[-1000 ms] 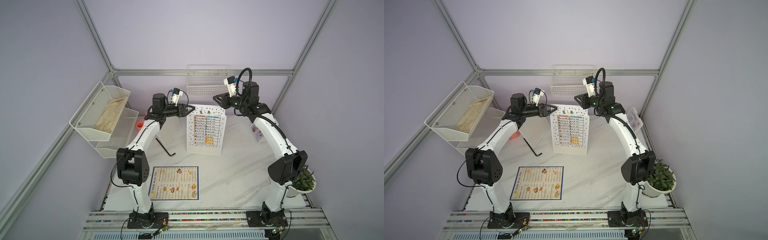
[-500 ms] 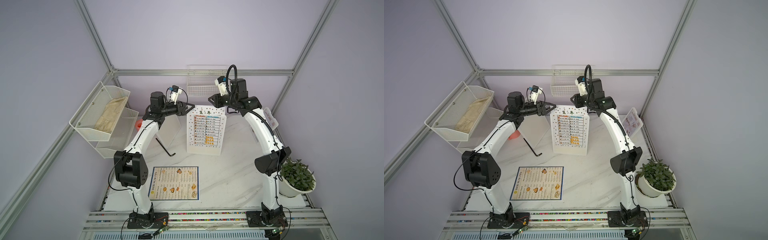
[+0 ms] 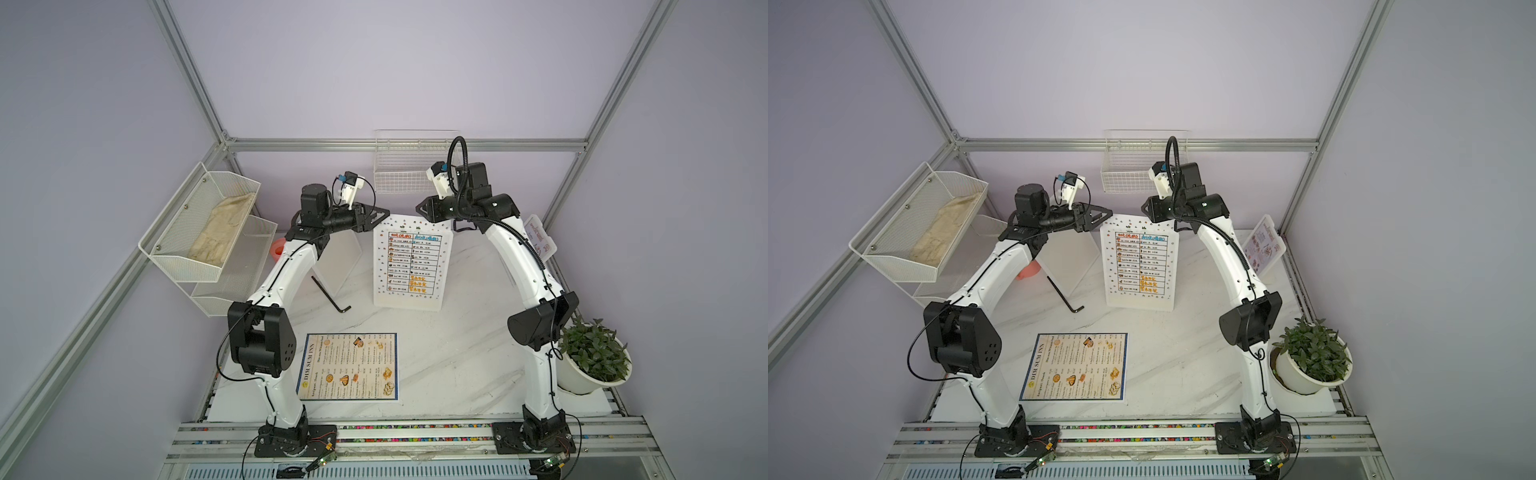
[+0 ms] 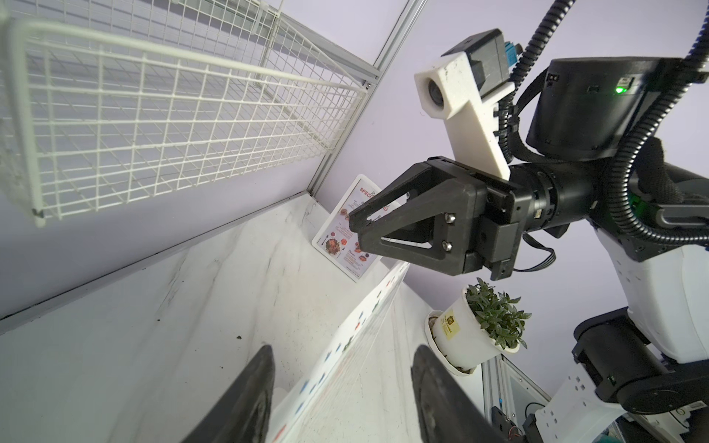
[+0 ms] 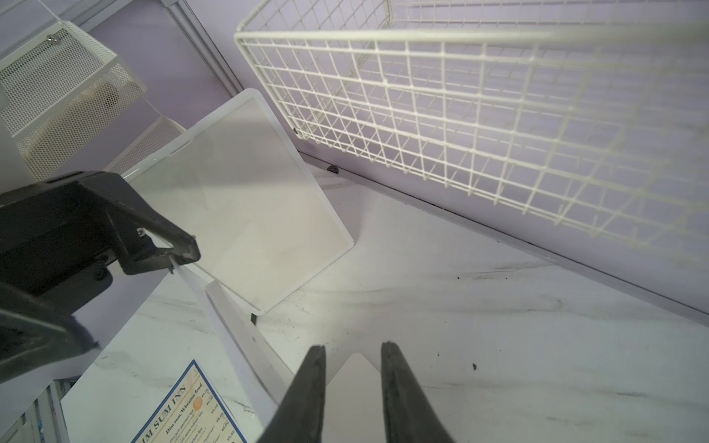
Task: Insert the menus into the narrow rack
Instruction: Insert the menu into the narrow rack.
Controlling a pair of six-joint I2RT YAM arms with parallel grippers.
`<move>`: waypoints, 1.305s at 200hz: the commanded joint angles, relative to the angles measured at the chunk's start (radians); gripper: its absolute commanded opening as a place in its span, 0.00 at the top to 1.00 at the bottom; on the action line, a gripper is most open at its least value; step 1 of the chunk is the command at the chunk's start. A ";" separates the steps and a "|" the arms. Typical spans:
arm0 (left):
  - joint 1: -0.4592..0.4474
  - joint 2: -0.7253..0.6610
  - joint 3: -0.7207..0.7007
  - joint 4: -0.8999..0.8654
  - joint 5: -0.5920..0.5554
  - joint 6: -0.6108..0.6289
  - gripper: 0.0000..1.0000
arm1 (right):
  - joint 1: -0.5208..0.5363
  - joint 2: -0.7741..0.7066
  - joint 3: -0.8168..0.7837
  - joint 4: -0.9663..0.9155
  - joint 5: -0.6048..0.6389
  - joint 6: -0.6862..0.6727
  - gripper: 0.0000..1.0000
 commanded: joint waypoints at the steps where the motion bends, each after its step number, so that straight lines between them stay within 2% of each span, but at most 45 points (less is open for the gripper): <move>1: -0.003 -0.054 -0.034 0.020 -0.022 0.009 0.39 | 0.009 -0.019 -0.009 -0.010 -0.068 -0.035 0.71; 81: -0.001 -0.070 -0.038 -0.001 -0.053 0.027 0.20 | 0.027 0.001 -0.006 -0.033 -0.062 -0.065 0.71; 261: 0.000 -0.117 -0.120 0.008 -0.085 0.036 0.17 | 0.037 -0.033 -0.114 -0.026 -0.068 -0.079 0.70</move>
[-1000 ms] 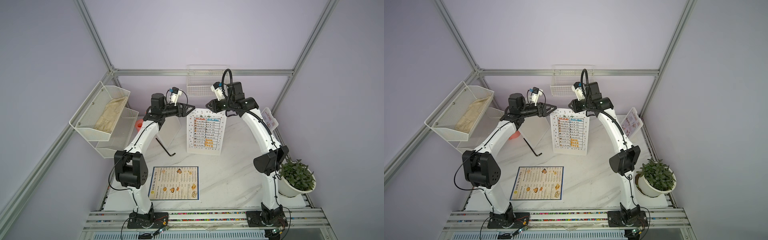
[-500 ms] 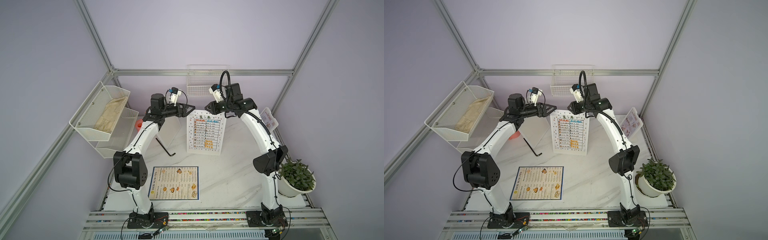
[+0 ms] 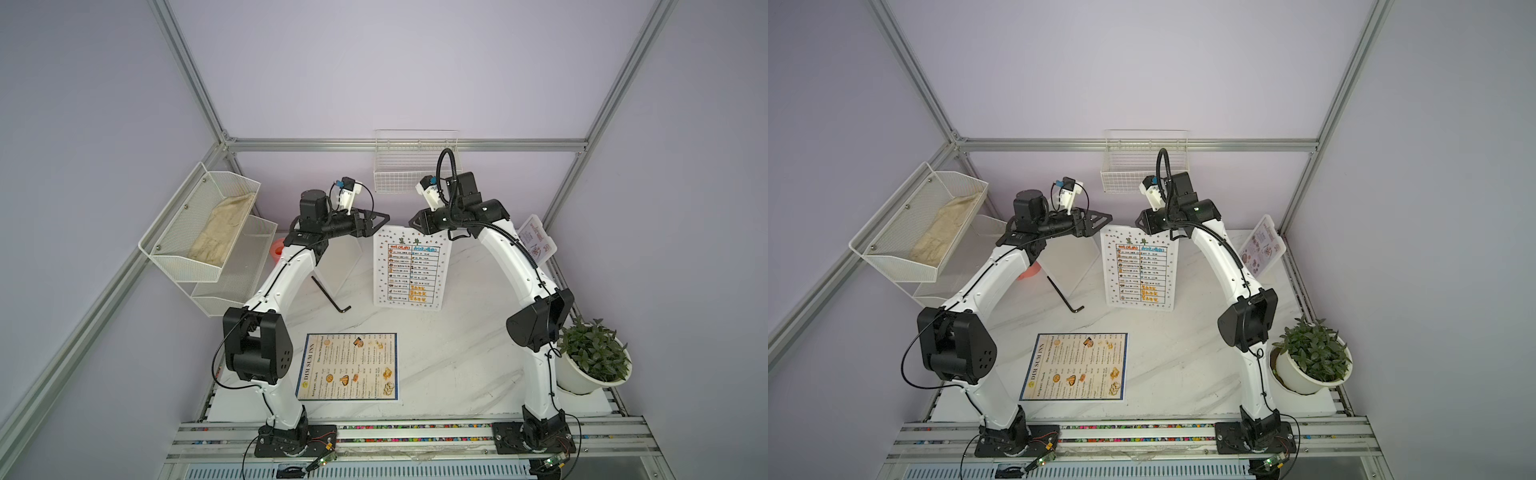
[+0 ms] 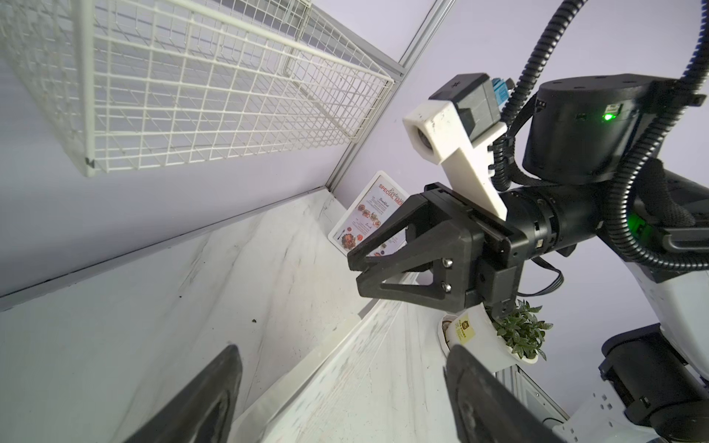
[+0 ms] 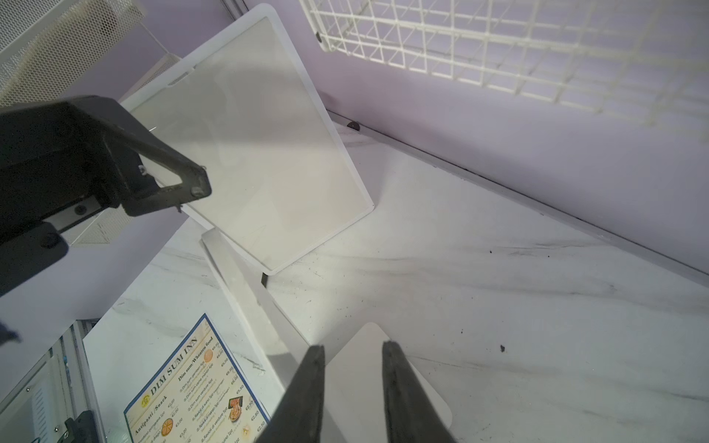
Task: Insert the menus into the narrow rack
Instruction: Insert the menu into the narrow rack.
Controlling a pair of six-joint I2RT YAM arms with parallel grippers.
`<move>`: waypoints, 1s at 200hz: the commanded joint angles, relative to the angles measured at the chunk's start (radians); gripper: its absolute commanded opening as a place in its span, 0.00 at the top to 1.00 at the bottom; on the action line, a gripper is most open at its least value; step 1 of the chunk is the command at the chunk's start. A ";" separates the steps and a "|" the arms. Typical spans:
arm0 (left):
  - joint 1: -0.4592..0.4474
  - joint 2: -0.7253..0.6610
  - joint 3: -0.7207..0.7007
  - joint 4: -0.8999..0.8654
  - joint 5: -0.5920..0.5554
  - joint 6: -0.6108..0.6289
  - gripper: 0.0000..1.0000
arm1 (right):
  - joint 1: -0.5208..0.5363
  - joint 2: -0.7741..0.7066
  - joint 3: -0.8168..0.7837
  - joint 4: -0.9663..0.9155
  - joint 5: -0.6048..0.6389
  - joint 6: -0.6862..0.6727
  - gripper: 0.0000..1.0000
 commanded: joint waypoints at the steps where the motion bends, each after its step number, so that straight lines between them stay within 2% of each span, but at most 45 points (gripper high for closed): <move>1: 0.001 -0.056 -0.029 0.016 -0.009 0.029 0.17 | 0.013 -0.032 -0.018 -0.014 -0.016 -0.023 0.70; 70: 0.001 -0.111 -0.108 0.017 -0.082 0.044 0.13 | 0.013 -0.078 -0.041 0.014 0.086 -0.012 0.60; 118: 0.001 -0.160 -0.189 0.022 -0.140 0.052 0.04 | 0.013 -0.116 -0.125 0.026 0.088 -0.010 0.59; 150: -0.001 -0.195 -0.253 0.026 -0.175 0.056 0.03 | 0.013 -0.103 -0.088 -0.006 0.079 -0.018 0.59; 166: -0.003 -0.215 -0.291 0.022 -0.215 0.062 0.03 | 0.011 -0.115 -0.074 -0.003 0.117 -0.019 0.59; 185: -0.003 -0.243 -0.341 0.018 -0.268 0.063 0.03 | -0.003 -0.166 -0.103 0.034 0.164 -0.016 0.51; 200: -0.008 -0.262 -0.385 0.017 -0.310 0.059 0.03 | -0.029 -0.237 -0.187 0.092 0.173 0.010 0.46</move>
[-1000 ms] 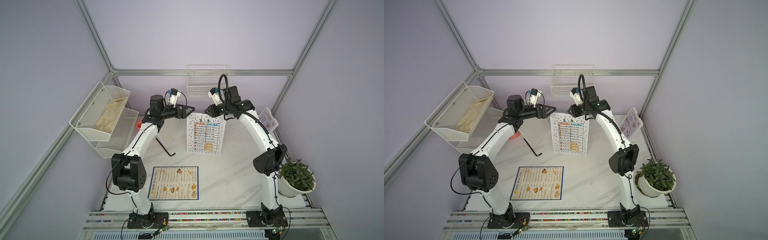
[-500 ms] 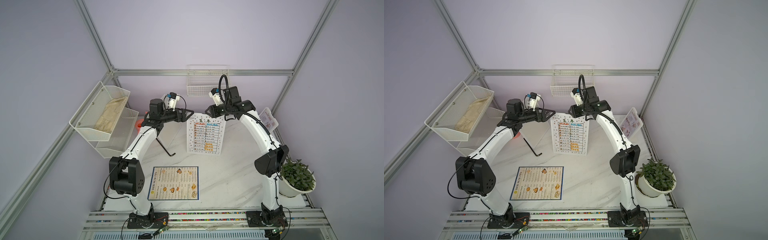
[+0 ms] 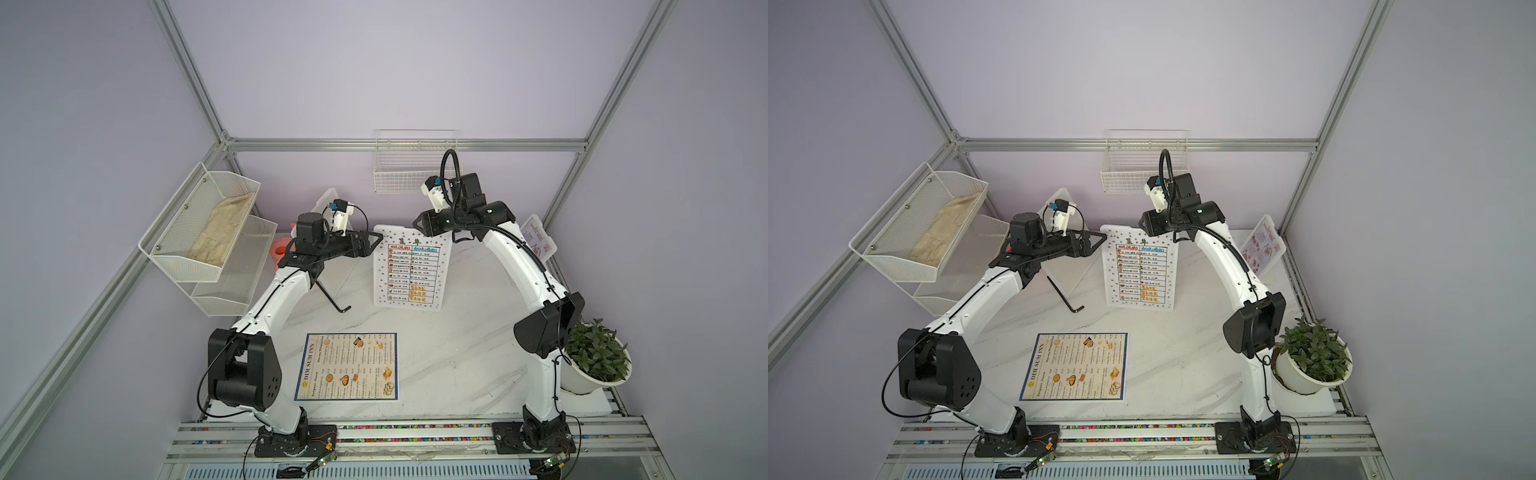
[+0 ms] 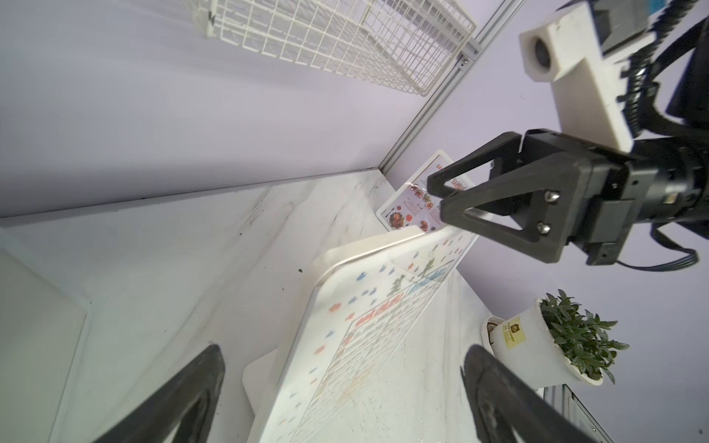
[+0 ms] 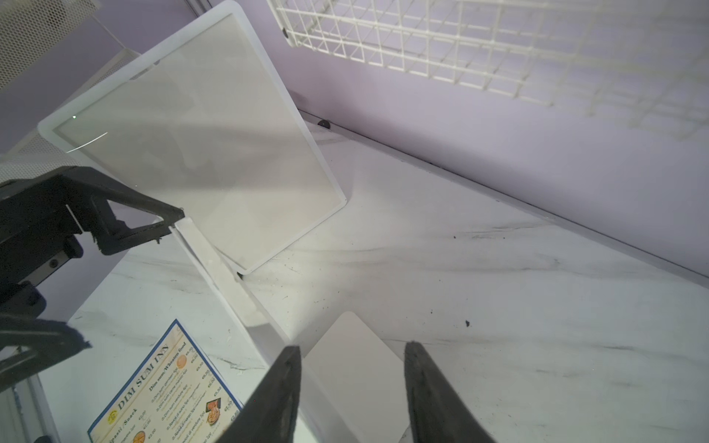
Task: Insert the menus into the narrow rack
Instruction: Insert the menu into the narrow rack, then move the narrow rack to the center of the board.
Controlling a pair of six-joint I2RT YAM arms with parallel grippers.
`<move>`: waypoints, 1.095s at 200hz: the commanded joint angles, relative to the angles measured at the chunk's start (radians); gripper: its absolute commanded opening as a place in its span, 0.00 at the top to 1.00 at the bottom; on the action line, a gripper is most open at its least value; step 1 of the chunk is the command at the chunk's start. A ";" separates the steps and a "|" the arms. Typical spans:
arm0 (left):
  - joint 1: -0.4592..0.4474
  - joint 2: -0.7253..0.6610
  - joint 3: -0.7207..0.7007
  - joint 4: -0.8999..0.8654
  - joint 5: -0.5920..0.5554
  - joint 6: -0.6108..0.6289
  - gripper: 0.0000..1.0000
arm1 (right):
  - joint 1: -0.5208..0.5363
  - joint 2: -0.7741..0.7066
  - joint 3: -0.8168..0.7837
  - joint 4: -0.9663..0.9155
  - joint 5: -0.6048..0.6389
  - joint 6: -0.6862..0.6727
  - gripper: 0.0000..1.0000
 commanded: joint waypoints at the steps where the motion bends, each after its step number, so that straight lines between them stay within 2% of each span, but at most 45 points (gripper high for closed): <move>1: -0.009 -0.067 -0.071 0.015 -0.089 0.018 0.03 | -0.028 -0.137 -0.077 0.072 0.046 0.007 0.45; 8: -0.013 -0.074 -0.093 0.015 -0.109 0.018 0.03 | -0.045 -0.183 -0.142 0.113 0.040 0.027 0.39; 28: -0.031 -0.090 -0.150 0.019 -0.167 0.009 0.03 | -0.109 -0.325 -0.371 0.248 -0.023 0.082 0.32; 57: -0.066 -0.088 -0.211 0.031 -0.242 -0.011 0.04 | -0.226 -0.509 -0.713 0.481 -0.213 0.158 0.31; 81: -0.087 -0.079 -0.239 0.036 -0.298 -0.021 0.07 | -0.278 -0.579 -0.871 0.586 -0.355 0.173 0.29; 107: -0.101 -0.057 -0.247 0.039 -0.322 -0.027 0.12 | -0.284 -0.590 -0.959 0.656 -0.446 0.142 0.25; 135: -0.115 -0.034 -0.248 0.043 -0.344 -0.040 0.16 | -0.284 -0.575 -1.015 0.717 -0.452 0.118 0.24; 162: -0.119 -0.013 -0.254 0.043 -0.392 -0.051 0.23 | -0.283 -0.518 -1.018 0.774 -0.508 0.113 0.24; 219: -0.120 0.058 -0.202 0.052 -0.377 -0.066 0.31 | -0.284 -0.419 -0.999 0.821 -0.611 0.092 0.25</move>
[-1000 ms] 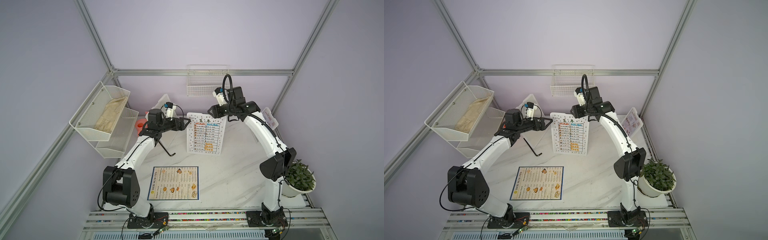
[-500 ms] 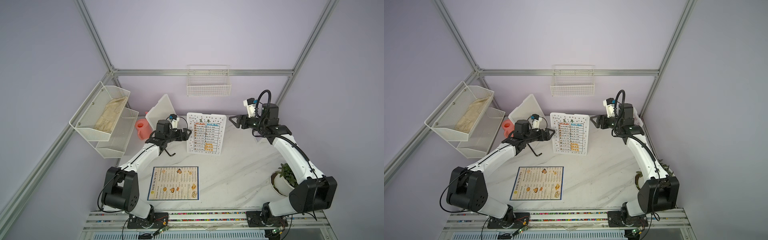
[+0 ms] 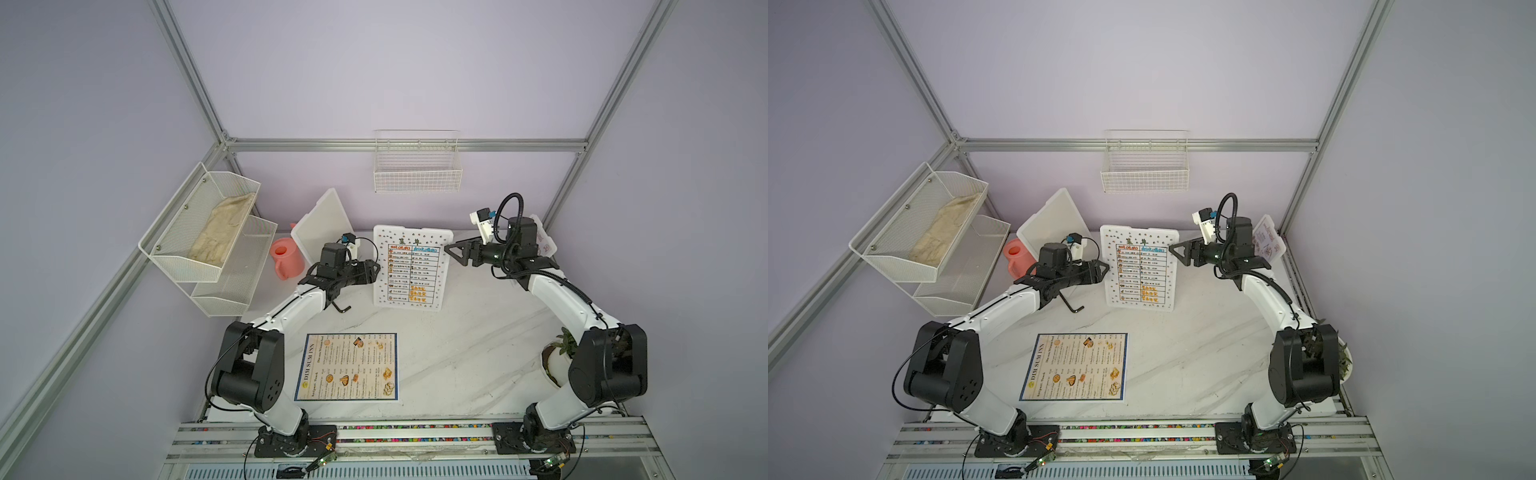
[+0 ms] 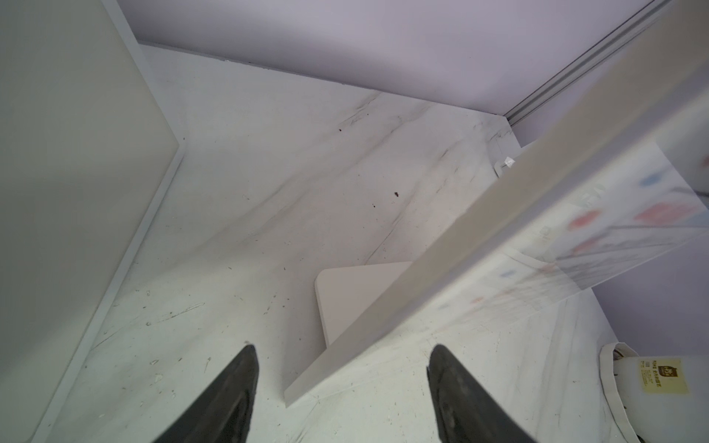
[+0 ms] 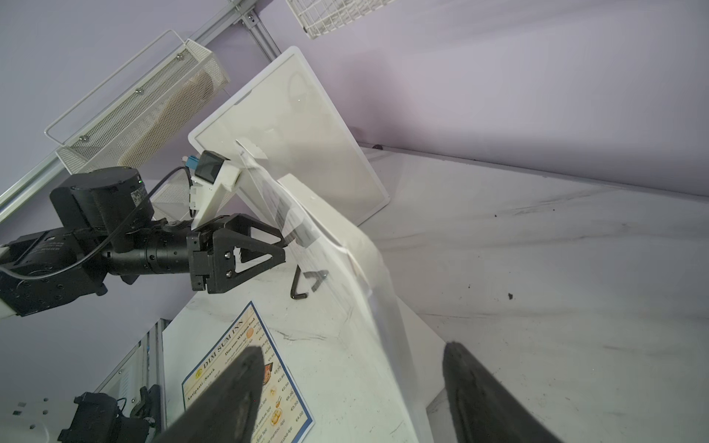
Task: Insert the menus into the narrow rack
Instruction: Move the narrow rack to the center of the board.
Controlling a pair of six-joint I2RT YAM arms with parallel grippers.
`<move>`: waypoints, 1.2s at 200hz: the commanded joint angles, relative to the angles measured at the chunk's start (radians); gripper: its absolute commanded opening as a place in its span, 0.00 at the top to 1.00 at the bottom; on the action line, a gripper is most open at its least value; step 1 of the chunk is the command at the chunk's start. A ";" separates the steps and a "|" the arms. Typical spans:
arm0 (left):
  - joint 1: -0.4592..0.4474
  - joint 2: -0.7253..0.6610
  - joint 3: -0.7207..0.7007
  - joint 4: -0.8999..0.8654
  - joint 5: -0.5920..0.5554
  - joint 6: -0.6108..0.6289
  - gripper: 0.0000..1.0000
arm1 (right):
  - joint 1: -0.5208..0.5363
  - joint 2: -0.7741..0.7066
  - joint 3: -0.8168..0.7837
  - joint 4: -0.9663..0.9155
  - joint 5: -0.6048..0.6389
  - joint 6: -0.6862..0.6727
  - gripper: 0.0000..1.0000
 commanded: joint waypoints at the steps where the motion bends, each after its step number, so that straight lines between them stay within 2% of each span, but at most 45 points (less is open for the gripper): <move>1: -0.003 0.030 0.025 0.043 0.000 -0.014 0.31 | 0.000 0.027 0.020 0.055 -0.083 -0.031 0.25; 37: -0.005 0.086 0.083 0.042 0.022 -0.016 0.35 | 0.004 0.023 -0.014 0.105 -0.163 -0.004 0.36; 83: -0.015 0.173 0.179 0.038 0.072 -0.016 0.38 | 0.011 -0.026 -0.084 0.134 -0.157 0.005 0.48; 136: -0.053 0.256 0.279 0.013 0.110 -0.015 0.37 | 0.040 -0.093 -0.152 0.133 -0.003 -0.033 0.61; 161: -0.071 0.276 0.304 0.008 0.111 -0.018 0.37 | 0.054 -0.133 -0.201 0.196 0.086 -0.025 0.68; 195: -0.085 0.286 0.309 0.009 0.108 -0.026 0.38 | 0.072 -0.143 -0.245 0.311 0.121 0.036 0.68; 240: -0.094 0.286 0.305 0.013 0.106 -0.029 0.37 | 0.117 -0.121 -0.238 0.333 0.181 0.042 0.68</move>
